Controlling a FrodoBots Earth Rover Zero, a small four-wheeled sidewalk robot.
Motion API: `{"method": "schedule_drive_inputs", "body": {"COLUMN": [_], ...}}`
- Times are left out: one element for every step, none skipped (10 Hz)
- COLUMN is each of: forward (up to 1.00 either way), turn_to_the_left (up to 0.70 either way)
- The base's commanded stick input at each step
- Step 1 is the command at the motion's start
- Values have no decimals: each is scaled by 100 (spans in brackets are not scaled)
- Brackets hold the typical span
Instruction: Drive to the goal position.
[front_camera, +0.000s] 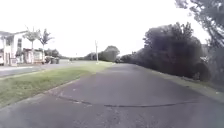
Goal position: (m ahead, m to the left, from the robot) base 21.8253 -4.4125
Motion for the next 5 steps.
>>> {"method": "schedule_drive_inputs", "body": {"forward": [5, 6, 6, 6, 5], "turn_to_the_left": [0, 0, 0, 0, 0]}}
